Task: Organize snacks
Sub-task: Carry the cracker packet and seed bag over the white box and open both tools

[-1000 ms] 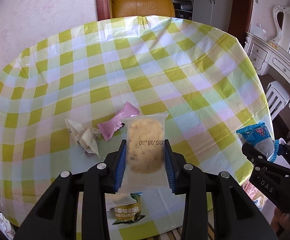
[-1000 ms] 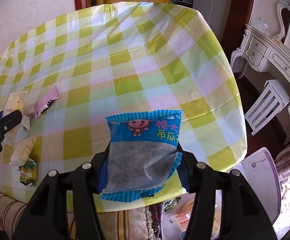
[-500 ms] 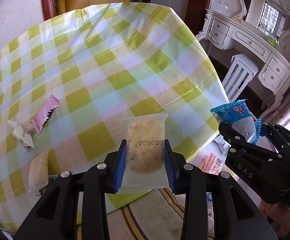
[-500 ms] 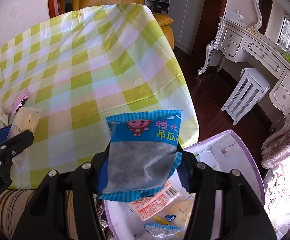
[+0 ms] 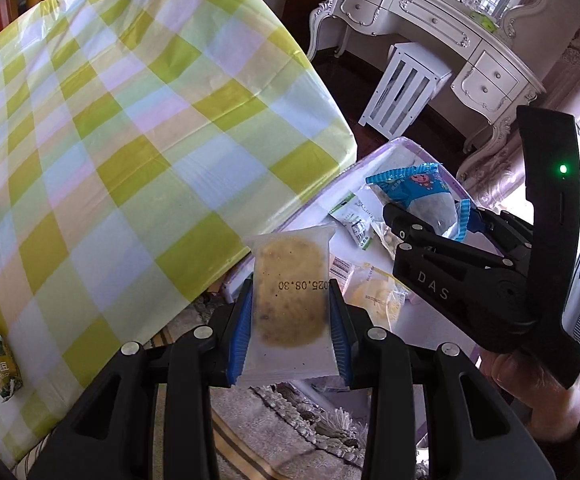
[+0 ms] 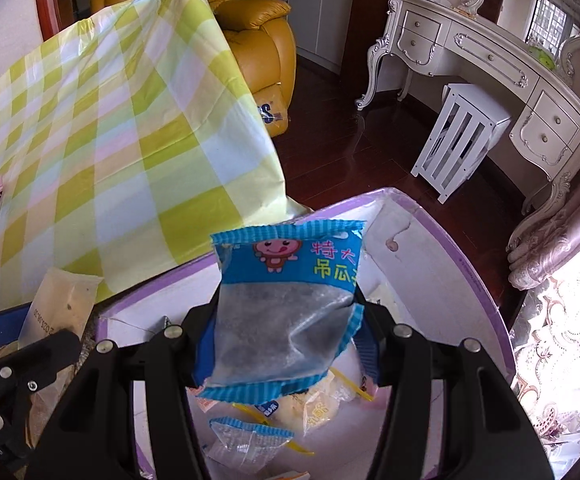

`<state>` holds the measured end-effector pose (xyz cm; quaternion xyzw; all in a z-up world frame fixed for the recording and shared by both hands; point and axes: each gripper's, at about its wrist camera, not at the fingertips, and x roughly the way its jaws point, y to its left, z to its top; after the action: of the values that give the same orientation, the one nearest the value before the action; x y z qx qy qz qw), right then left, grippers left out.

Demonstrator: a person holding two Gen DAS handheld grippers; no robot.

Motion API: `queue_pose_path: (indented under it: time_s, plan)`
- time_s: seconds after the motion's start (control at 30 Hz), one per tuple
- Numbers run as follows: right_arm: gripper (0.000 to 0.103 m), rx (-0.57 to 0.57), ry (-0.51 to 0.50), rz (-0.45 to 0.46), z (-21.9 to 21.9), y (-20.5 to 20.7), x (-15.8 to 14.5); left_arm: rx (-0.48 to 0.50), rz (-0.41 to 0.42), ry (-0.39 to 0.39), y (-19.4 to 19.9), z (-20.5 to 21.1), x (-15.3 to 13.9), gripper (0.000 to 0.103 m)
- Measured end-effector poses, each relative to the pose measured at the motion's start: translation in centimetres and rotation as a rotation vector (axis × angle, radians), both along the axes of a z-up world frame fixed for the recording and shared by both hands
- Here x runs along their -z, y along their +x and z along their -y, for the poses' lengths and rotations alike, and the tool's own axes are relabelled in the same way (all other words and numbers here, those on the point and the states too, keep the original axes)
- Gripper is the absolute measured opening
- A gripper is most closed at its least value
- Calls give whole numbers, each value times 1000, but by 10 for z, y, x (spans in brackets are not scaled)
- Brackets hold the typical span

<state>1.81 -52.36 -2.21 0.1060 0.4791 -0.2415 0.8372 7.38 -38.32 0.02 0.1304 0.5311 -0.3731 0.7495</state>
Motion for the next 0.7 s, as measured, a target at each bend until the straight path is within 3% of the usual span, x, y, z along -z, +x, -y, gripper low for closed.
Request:
queue_pose_path:
  time_s: [0.4,0.5,0.7]
  plan:
    - [58,132,68,-53,52,-32,28,100,-52,37,-20,22,13,36]
    - [76,148,66,-52,57,-35,29,92,-56,32,-18,21,13,49]
    - [77,138,94,-46,58,-32,27,62,-46,-6,-14,14,6,62]
